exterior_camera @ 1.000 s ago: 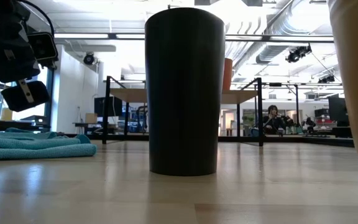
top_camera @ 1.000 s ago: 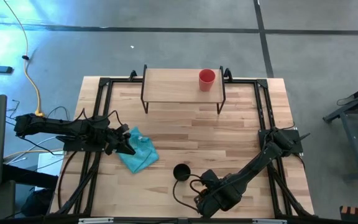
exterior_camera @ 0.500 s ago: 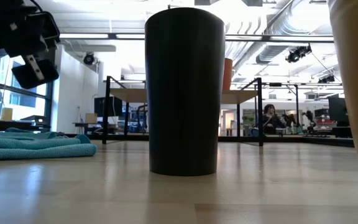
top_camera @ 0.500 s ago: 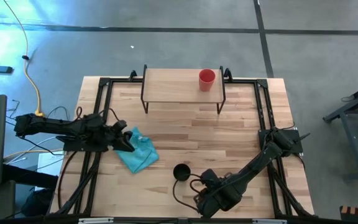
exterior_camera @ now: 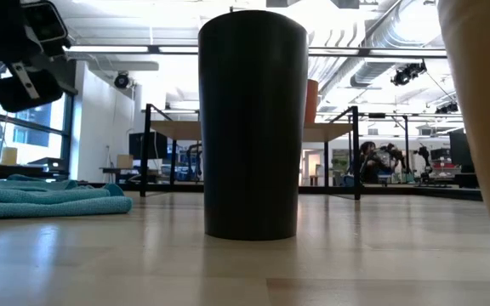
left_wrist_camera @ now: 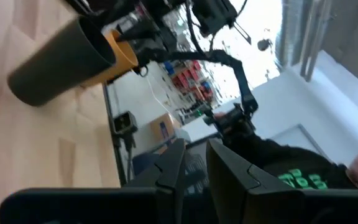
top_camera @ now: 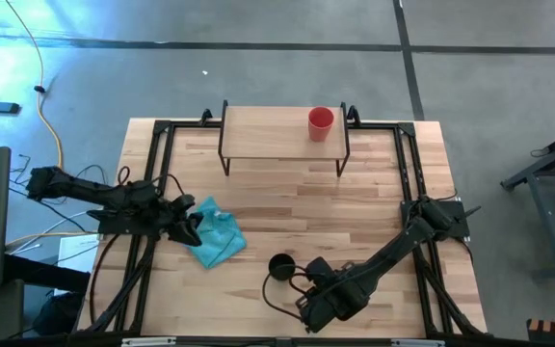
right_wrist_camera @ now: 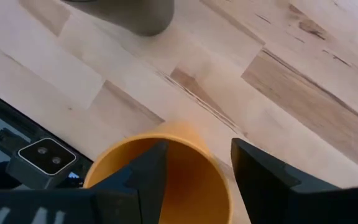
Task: Stack small to large cups/mugs on shelf
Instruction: Adjust the yellow cup
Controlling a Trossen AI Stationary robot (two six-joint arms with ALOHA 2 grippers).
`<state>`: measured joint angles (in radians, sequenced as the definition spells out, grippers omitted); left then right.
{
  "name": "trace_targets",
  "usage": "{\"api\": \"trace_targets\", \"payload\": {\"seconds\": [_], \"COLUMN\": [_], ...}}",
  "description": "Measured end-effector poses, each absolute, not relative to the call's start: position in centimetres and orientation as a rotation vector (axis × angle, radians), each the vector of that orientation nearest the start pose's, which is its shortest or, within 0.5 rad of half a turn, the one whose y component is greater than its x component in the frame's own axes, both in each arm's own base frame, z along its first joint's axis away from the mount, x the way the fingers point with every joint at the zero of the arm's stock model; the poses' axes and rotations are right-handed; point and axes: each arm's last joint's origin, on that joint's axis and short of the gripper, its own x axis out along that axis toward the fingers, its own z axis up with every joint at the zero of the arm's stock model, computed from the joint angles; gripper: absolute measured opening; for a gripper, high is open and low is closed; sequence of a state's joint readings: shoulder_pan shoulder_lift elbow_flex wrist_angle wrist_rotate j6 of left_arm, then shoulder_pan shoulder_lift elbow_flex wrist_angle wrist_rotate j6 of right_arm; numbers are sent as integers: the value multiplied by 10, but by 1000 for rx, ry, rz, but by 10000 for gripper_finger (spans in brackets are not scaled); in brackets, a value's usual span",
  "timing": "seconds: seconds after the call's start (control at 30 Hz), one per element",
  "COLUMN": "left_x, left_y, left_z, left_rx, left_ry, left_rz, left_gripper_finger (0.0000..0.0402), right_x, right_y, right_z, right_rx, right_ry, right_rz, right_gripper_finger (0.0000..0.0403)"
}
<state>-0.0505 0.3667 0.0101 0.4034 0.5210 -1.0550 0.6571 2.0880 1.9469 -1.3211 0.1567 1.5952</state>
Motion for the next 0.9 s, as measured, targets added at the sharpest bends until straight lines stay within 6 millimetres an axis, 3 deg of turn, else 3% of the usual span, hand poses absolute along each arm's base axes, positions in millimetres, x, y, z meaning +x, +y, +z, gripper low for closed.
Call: {"api": "trace_targets", "payload": {"seconds": [0.3, 0.9], "left_x": [115, 116], "left_y": [-29, -28], "left_z": [173, 172], "left_rx": [-994, -997], "left_ry": [250, 245], "left_rz": [-537, -498], "left_gripper_finger": [56, 56], "right_x": [331, 325], "right_y": [248, 263], "right_z": [262, 263], "right_rx": [758, 826], "right_ry": [1260, 1272], "right_rz": [-678, -633], "right_gripper_finger": [170, 170]}}
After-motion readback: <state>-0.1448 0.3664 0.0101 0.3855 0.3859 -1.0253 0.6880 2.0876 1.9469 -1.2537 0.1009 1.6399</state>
